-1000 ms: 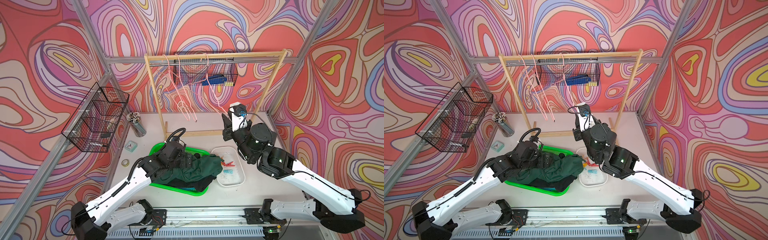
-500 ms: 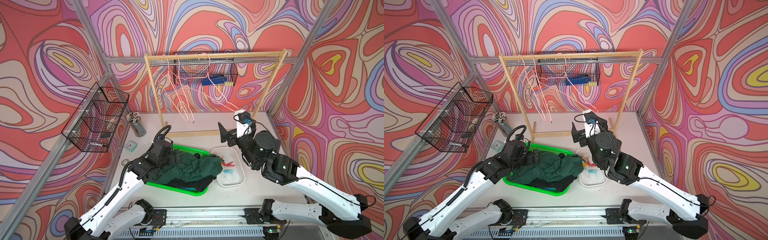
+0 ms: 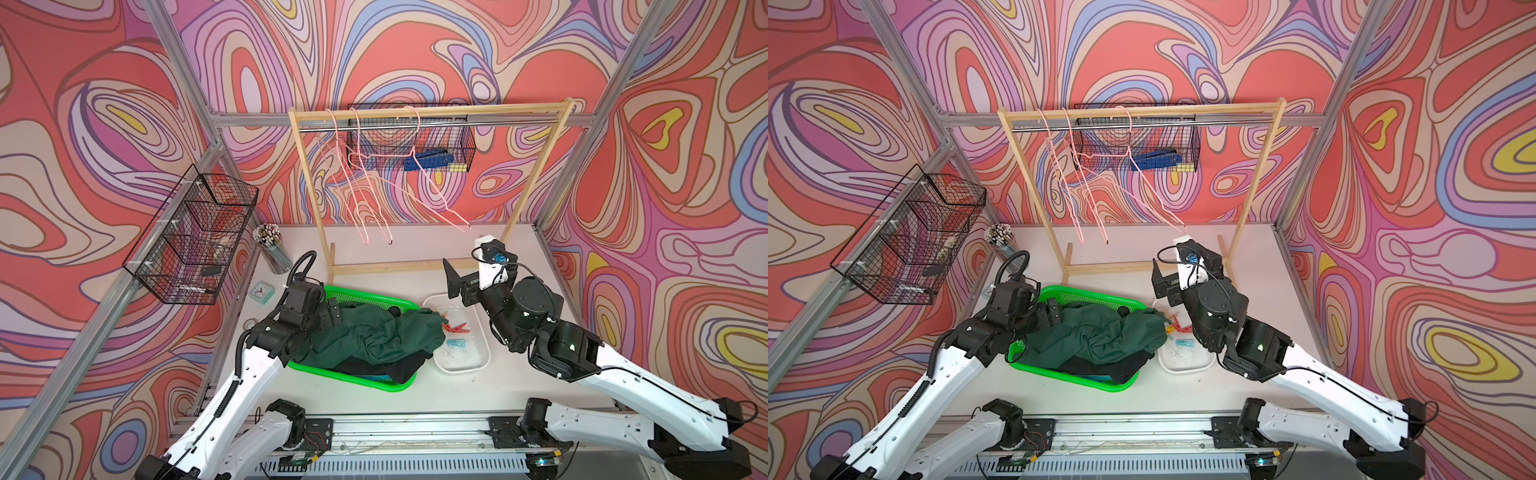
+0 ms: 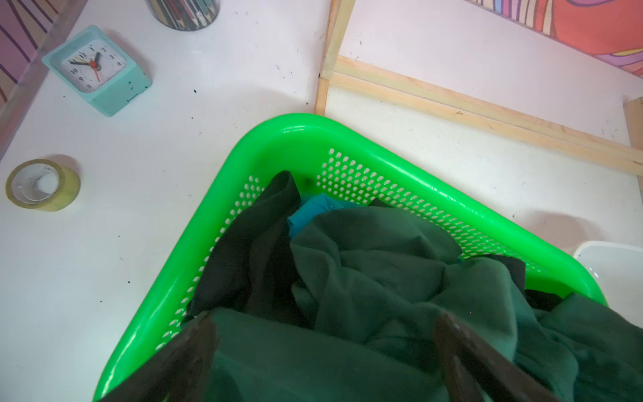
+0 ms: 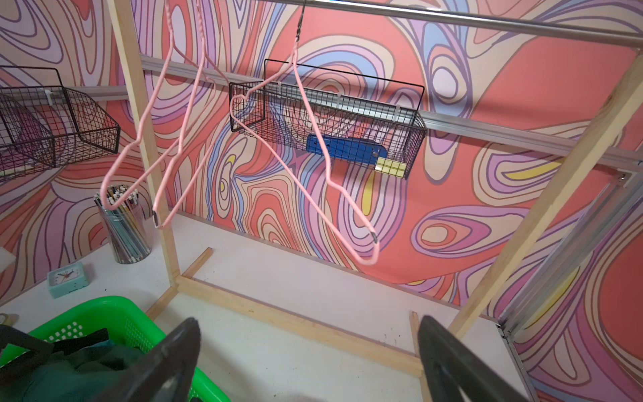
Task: Remove the clothespins securing t-shirts to the hanger
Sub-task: Place the hanger on the clothes rail.
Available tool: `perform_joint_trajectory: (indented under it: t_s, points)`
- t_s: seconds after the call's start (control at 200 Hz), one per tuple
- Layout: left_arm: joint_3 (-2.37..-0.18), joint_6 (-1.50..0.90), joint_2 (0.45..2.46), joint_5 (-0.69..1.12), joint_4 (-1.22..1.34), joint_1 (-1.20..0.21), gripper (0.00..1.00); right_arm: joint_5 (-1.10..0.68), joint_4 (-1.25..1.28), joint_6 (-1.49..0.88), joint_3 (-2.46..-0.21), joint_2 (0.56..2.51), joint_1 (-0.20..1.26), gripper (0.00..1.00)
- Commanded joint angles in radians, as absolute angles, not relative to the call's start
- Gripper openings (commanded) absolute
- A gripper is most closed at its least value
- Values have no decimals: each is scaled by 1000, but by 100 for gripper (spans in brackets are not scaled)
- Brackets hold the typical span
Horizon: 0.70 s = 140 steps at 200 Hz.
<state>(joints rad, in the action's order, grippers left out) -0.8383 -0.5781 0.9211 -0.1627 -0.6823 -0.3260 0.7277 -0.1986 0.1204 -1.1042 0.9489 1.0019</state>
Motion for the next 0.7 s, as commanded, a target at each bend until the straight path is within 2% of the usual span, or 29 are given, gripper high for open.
perform_joint_trajectory:
  t_s: [0.0, 0.11, 0.311, 0.531, 0.696]
  points:
    - [-816, -558, 936, -215, -632, -302, 100, 761, -221, 96, -1066, 921, 998, 98]
    - [-788, -556, 947, -264, -581, -284, 100, 768, -220, 93, -1033, 903, 998, 98]
    - [-752, -538, 970, -205, -498, -165, 100, 770, -223, 81, -1009, 898, 999, 98]
    - [-773, -504, 1042, -267, -473, -82, 100, 760, -202, 63, -972, 909, 999, 98]
    - [-763, -415, 1121, -331, -357, -65, 100, 739, -210, 52, -979, 944, 998, 98]
